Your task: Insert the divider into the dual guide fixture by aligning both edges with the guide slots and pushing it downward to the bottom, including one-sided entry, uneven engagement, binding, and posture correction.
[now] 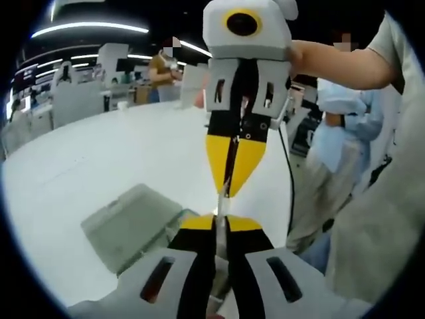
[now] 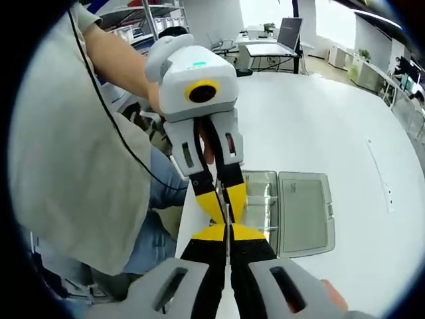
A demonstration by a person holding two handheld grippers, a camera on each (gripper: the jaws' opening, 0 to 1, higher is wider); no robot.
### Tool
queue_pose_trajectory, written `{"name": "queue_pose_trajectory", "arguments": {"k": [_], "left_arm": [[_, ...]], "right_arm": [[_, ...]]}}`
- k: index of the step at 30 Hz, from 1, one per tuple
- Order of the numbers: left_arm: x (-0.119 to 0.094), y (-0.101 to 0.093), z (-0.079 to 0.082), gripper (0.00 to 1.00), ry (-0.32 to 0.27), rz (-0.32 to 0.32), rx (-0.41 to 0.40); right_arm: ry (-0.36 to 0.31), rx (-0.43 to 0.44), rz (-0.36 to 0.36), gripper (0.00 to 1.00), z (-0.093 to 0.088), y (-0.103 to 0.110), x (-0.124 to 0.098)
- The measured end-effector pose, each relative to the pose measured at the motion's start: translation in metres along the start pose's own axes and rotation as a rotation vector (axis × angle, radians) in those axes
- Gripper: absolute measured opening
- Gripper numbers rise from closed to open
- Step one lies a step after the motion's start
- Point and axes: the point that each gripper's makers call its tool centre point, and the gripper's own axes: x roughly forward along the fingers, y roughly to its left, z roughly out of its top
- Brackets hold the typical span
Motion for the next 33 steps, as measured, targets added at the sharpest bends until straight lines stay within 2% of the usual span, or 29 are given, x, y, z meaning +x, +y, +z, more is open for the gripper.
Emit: {"name": "queue_pose_trajectory", "arguments": {"k": [7,11,26,33], "left_arm": [[-0.001,0.001,-0.002,0.04,0.005,0.005,-0.015],[-0.002,0.004,0.000,0.09,0.000,0.019,-0.001],[-0.014,0.004,-0.002,0.24,0.025,0.044,0.052],[-0.018,0.004,-0.005,0.27,0.025,0.061,0.069]], "right_arm": [[0.009,0.001,0.000,0.00,0.000,0.001,0.002],[0.049,-0.014,-0.016,0.00,-0.006,-0.003,0.003],[0.100,-0.003,-0.024,0.00,-0.014,-0.007,0.005],[0.137,0.015,-0.031,0.00,-0.021,-0.007,0.007]]}}
